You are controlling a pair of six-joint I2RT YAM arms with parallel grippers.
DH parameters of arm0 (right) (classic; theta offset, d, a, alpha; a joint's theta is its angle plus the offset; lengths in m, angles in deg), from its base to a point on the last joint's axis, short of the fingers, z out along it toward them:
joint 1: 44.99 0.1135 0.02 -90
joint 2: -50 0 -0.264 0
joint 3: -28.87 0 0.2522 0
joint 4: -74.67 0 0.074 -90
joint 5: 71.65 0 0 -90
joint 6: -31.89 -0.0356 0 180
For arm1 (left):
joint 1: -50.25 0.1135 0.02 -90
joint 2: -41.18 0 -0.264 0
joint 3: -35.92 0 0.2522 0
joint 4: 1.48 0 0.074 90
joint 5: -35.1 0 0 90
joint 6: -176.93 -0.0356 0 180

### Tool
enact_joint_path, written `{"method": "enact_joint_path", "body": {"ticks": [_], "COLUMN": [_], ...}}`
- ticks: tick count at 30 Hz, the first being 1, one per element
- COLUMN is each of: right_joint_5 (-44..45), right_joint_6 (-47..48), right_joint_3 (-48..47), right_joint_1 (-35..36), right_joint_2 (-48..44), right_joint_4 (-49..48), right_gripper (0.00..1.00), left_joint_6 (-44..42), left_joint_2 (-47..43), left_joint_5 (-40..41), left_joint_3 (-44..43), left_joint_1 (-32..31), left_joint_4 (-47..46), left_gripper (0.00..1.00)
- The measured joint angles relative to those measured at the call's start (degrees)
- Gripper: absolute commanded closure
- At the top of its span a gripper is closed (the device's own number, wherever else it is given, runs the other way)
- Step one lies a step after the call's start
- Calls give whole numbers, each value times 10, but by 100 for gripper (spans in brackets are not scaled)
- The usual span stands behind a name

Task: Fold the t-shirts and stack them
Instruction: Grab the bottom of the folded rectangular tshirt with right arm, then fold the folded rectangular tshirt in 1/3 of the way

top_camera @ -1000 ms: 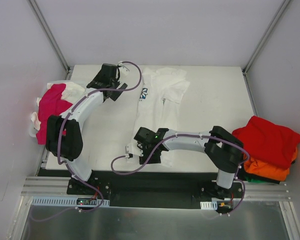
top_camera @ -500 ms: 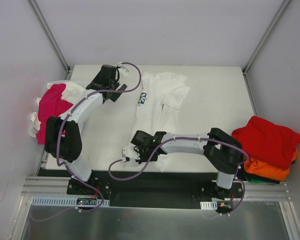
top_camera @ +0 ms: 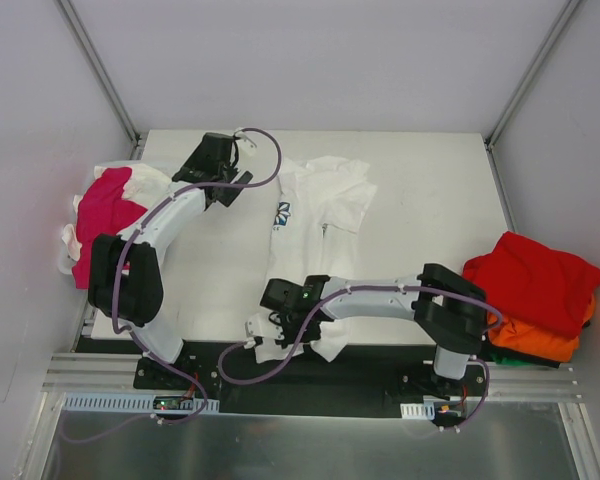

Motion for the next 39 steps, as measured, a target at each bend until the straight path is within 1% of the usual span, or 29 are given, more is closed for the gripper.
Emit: {"method": "enact_joint_path", "body": {"ticks": [6, 14, 18, 27, 39], "right_joint_5": [1, 71, 107, 145, 142], "right_joint_6": [-6, -6, -5, 18, 70], "right_joint_3": [-3, -66, -97, -134, -189], "right_joint_1": [22, 13, -5, -105, -229], "right_joint_2": [-24, -50, -64, -56, 57], "right_joint_4": [57, 108, 124, 140, 134], "right_gripper": [99, 99, 99, 99, 99], "left_joint_6": [0, 0, 2, 4, 4], "left_joint_2": [-1, -9, -11, -27, -55], "left_joint_5": [0, 0, 0, -1, -2], "left_joint_3": [10, 19, 23, 36, 56], "left_joint_1": [0, 0, 0, 0, 0], "left_joint_4": [-3, -4, -5, -6, -7], "left_gripper": [1, 1, 1, 1, 1]}}
